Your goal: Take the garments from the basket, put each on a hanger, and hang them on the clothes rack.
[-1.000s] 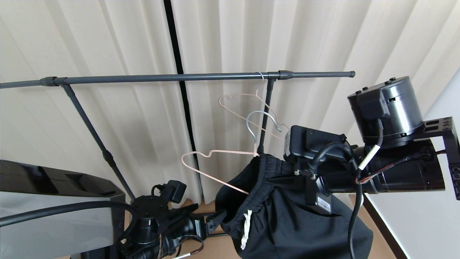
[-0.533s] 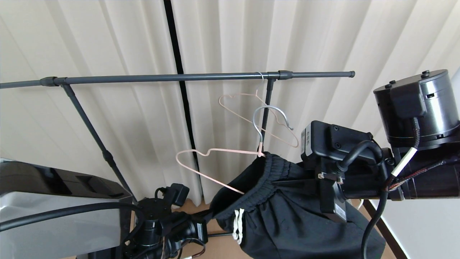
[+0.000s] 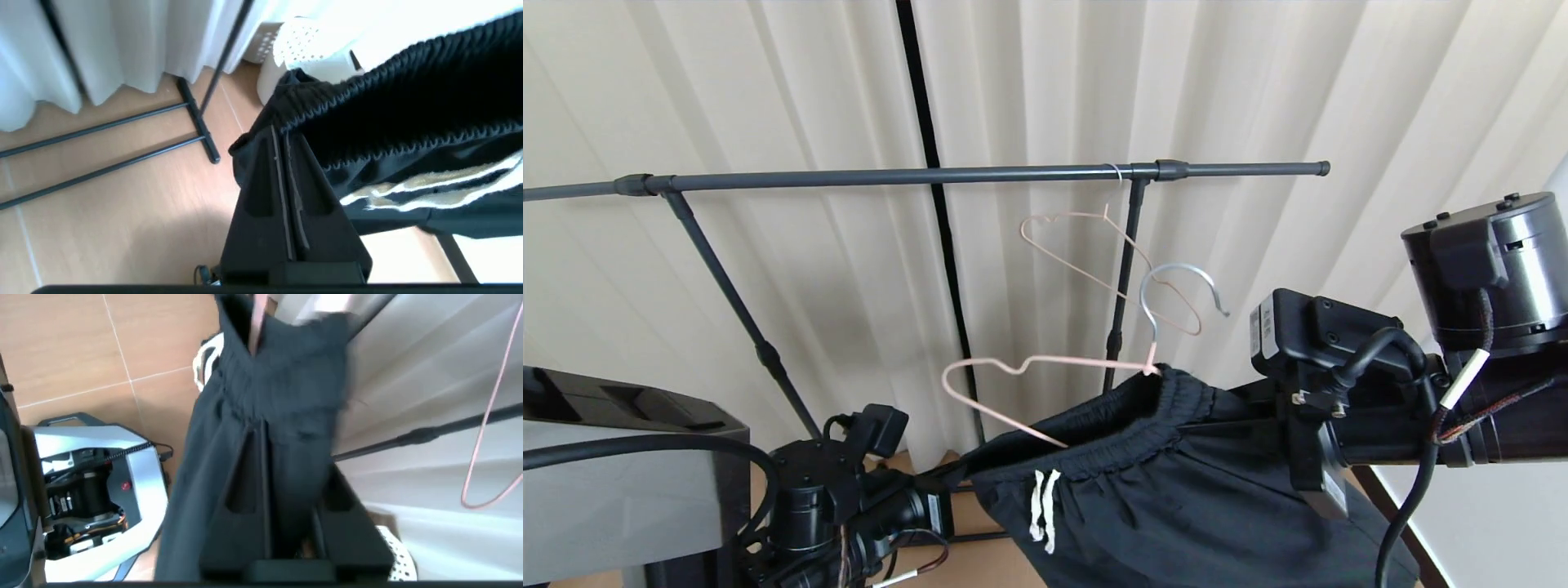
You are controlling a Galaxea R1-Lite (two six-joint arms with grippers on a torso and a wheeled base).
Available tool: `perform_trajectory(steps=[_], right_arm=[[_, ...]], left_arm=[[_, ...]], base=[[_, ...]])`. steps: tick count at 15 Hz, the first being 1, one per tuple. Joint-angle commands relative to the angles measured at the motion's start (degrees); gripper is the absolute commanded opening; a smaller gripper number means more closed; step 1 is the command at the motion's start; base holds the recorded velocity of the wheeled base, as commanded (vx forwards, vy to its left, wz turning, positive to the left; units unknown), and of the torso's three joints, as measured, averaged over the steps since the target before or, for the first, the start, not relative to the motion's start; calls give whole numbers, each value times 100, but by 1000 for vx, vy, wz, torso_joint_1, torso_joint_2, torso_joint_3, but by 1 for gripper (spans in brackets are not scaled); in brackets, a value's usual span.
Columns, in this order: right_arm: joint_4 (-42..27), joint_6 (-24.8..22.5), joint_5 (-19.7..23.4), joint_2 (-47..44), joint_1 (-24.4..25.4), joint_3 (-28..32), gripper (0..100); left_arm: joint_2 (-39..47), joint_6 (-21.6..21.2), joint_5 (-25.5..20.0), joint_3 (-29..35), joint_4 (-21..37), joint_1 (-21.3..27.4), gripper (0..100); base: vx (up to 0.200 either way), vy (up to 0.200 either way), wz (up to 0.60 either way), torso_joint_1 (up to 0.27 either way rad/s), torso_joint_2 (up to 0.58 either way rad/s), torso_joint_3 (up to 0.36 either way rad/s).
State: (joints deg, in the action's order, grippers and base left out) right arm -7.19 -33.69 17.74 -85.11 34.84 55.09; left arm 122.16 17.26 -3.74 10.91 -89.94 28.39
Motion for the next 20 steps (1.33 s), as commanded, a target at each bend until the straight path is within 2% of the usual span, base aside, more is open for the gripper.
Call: perform_trajectory(steps=[1,5,11,13,15,17,20], right_arm=[[-10,-6,72,206,-135,-288,0],[-10,-23,54,382,-135,-754,0],[-10,-41,-7,373,-135,-1106,0],[473,-32,-482,294,-135,-1448,0],[807,-32,-737,232,-135,-1668,0],[851,-32,-1018,188,-135,-1738,0],[851,-32,-1123,21,-135,-1765,0]], left_arm=[[-87,-12,-4,-19,-6,-167,0],[-87,-30,-4,166,-6,-317,0],[-245,-30,-4,192,-6,-405,0],[-395,-39,-4,104,-6,-405,0],[-500,-83,-4,95,-6,-422,0],[-518,-206,-4,60,-6,-431,0],[-641,-338,-4,-1,-6,-431,0]], base=[[0,0,0,0,0,0],[0,0,0,0,0,0],[0,0,0,0,0,0],[0,0,0,0,0,0],[0,0,0,0,0,0],[0,0,0,0,0,0],[0,0,0,0,0,0]])
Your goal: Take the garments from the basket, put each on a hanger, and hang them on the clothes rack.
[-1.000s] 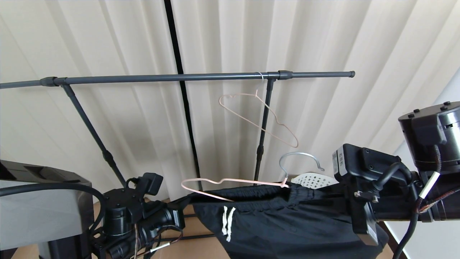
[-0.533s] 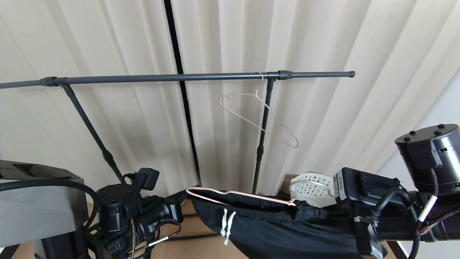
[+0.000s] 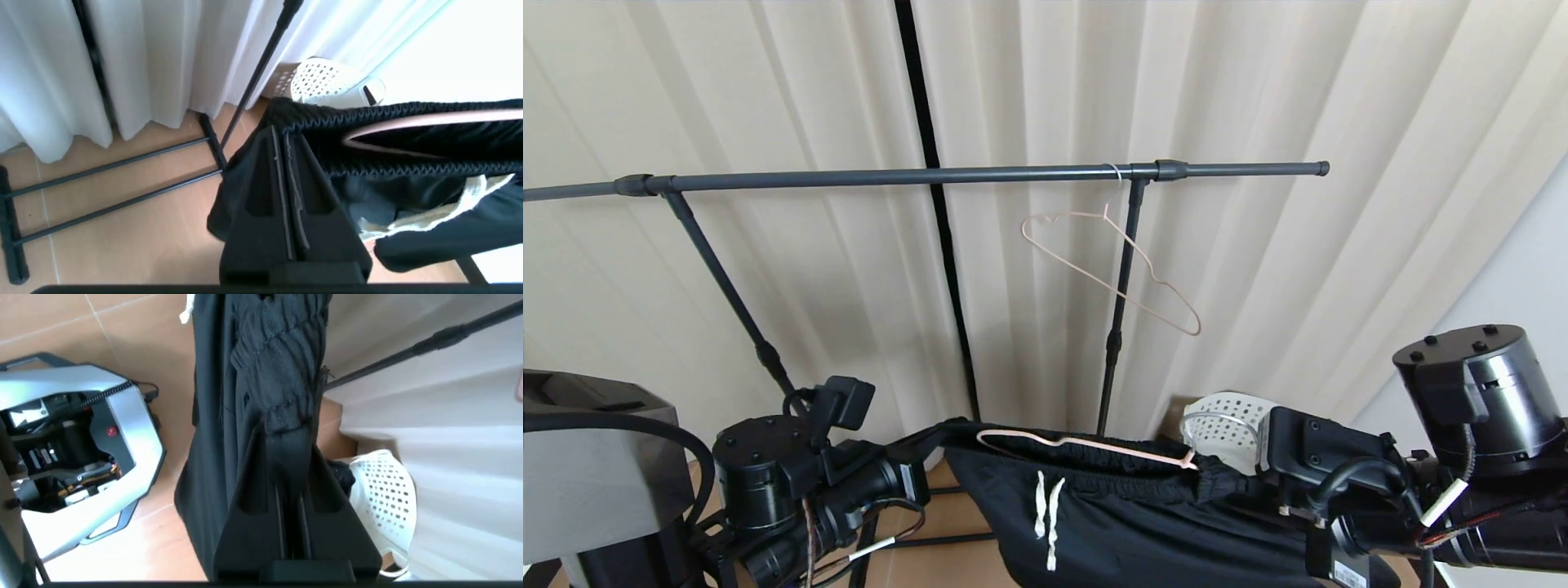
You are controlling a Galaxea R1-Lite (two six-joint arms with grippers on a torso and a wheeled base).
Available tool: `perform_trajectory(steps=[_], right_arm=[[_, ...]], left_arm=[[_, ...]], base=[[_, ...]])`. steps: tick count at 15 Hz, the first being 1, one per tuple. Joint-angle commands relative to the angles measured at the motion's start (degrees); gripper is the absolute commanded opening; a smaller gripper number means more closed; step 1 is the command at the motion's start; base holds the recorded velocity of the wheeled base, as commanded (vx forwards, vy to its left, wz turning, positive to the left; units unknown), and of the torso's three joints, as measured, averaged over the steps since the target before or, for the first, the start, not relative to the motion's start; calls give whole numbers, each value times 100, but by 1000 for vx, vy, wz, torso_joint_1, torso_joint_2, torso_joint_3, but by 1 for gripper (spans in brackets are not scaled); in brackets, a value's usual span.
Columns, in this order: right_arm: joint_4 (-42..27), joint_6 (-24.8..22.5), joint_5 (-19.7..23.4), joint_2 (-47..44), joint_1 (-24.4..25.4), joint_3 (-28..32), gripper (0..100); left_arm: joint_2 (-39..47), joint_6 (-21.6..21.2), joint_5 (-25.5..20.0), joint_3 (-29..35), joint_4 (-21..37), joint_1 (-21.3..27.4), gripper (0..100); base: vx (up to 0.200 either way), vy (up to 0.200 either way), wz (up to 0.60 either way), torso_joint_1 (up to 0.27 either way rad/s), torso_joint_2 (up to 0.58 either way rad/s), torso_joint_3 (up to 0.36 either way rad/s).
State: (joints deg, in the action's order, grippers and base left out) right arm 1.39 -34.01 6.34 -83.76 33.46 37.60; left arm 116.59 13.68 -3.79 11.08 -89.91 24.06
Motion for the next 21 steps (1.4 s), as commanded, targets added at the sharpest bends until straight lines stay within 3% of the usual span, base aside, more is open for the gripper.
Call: perform_trajectory(steps=[1,5,6,9,10,11,12,15,17,21], right_arm=[[2,0,-194,-220,2,-15,0],[476,17,-414,-659,2,-15,0],[740,26,-441,-879,2,-15,0],[1188,140,-572,-1178,2,-15,0],[1241,184,-599,-1204,2,-24,0],[1408,316,-599,-1222,2,-24,0],[1478,325,-590,-1222,2,-24,0],[1856,404,-572,-1230,-15,-174,0],[2436,571,-608,-1397,-15,-323,0],[2577,808,-669,-1573,-6,-323,0]], left_arm=[[-145,-76,1,-36,-9,2,0],[-268,-550,1,26,-9,46,0],[-453,-673,10,245,237,134,0],[-1270,-753,19,1107,2065,257,0],[-1376,-753,19,1239,2355,265,0],[-1798,-753,10,1968,3726,388,0],[-1947,-753,10,2381,4464,450,0],[-2184,-753,36,3128,5932,758,0],[-2237,-753,168,3515,6679,1048,0],[-2299,-753,212,3998,7250,1505,0]], base=[[0,0,0,0,0,0],[0,0,0,0,0,0],[0,0,0,0,0,0],[0,0,0,0,0,0],[0,0,0,0,0,0],[0,0,0,0,0,0],[0,0,0,0,0,0],[0,0,0,0,0,0],[0,0,0,0,0,0],[0,0,0,0,0,0]])
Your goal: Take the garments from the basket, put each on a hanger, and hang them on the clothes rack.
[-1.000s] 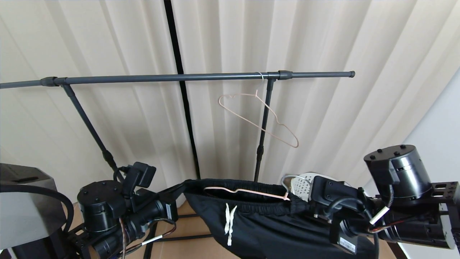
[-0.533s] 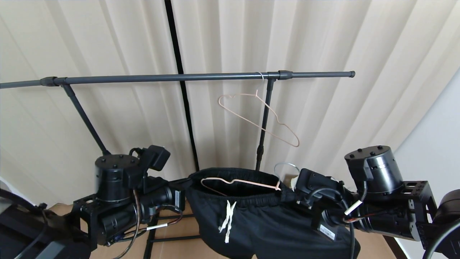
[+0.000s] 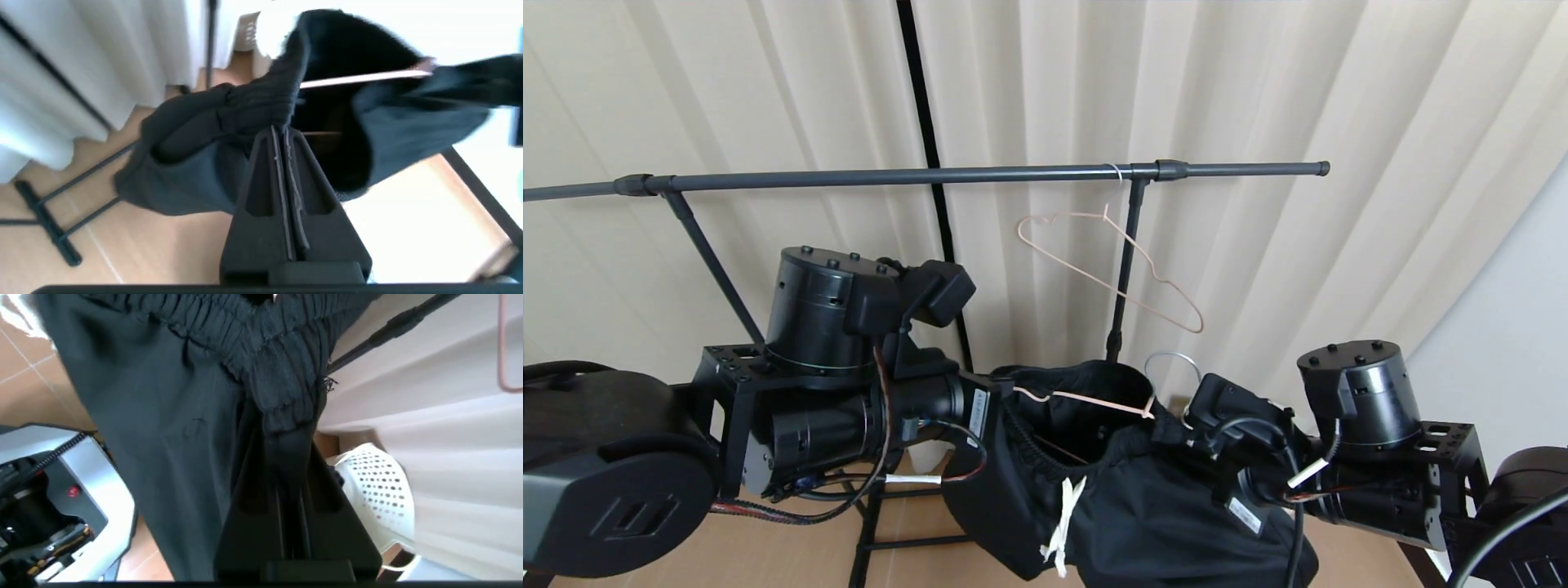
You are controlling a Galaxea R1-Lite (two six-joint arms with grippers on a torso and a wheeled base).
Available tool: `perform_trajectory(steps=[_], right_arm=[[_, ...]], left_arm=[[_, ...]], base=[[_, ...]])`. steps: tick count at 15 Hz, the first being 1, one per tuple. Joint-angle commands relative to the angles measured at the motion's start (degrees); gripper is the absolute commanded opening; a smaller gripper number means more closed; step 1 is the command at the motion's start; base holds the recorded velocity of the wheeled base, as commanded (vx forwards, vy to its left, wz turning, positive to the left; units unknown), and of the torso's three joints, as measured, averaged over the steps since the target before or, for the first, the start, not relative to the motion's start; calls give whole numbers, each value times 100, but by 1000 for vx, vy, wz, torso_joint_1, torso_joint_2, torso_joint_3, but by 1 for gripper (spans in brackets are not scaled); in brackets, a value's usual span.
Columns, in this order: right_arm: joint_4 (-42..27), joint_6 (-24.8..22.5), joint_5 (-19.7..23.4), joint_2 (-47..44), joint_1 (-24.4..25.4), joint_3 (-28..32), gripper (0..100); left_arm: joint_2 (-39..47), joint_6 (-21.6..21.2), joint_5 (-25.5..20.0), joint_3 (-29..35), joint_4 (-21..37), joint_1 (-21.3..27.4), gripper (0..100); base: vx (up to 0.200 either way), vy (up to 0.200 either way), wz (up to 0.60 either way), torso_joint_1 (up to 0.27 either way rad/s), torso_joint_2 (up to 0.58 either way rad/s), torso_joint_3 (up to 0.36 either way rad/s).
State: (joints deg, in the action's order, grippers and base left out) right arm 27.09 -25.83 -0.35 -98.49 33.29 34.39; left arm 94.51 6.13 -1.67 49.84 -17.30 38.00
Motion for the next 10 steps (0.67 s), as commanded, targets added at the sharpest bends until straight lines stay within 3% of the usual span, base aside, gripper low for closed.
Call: perform_trajectory(steps=[1,4,6,9,10], right_arm=[[7,140,0,-118,28,24,0],[227,535,0,-294,90,77,0],[754,940,0,-522,186,68,0],[904,1036,0,-575,186,77,0],[1229,1186,158,-505,169,6,0]], left_arm=[[-109,2,0,220,121,226,0],[-196,2,0,237,148,428,0],[-328,11,-9,149,148,551,0],[-355,2,-9,79,148,551,0],[-390,-24,-9,-246,130,516,0]], base=[[0,0,0,0,0,0],[0,0,0,0,0,0],[0,0,0,0,0,0],[0,0,0,0,0,0],[0,0,0,0,0,0]])
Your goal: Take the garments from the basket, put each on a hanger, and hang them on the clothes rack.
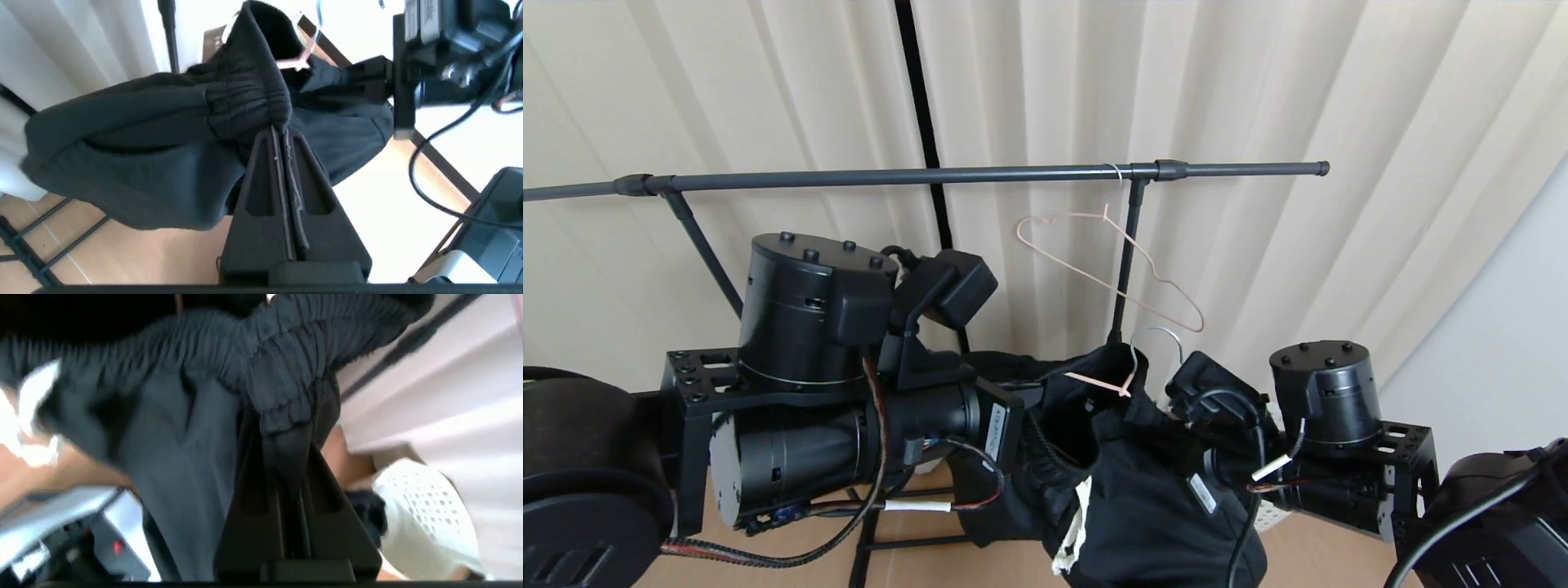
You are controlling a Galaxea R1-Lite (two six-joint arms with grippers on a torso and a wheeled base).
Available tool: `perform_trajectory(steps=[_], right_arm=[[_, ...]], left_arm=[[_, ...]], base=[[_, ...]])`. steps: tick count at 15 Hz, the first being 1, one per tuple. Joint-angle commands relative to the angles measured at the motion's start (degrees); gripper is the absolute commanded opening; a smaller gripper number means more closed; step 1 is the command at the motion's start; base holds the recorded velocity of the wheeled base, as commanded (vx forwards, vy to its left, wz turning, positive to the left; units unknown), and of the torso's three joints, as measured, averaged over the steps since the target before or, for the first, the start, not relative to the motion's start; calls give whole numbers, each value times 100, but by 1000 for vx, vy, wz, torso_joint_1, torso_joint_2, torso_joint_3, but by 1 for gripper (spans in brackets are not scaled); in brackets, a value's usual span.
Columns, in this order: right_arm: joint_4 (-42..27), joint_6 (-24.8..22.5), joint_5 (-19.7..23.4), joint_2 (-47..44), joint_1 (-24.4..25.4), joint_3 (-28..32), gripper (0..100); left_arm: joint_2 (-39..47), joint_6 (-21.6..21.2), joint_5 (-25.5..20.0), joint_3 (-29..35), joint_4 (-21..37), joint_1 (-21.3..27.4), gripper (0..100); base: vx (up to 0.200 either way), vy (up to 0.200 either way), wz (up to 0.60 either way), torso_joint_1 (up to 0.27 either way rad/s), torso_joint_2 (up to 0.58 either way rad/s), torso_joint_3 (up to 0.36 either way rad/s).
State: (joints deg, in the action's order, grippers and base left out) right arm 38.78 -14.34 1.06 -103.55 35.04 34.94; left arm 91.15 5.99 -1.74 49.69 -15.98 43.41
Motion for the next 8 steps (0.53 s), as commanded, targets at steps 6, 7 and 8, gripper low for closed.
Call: perform_trajectory(steps=[6,7,8], right_arm=[[780,353,650,107,-76,-268,0],[851,361,764,115,-93,-295,0],[895,370,817,142,-93,-330,0]], left_arm=[[26,-62,-1,-671,-195,-26,0],[87,-80,-1,-803,-362,-17,0],[140,-150,-1,-917,-502,-8,0]], base=[[0,0,0,0,0,0],[0,0,0,0,0,0],[0,0,0,0,0,0]])
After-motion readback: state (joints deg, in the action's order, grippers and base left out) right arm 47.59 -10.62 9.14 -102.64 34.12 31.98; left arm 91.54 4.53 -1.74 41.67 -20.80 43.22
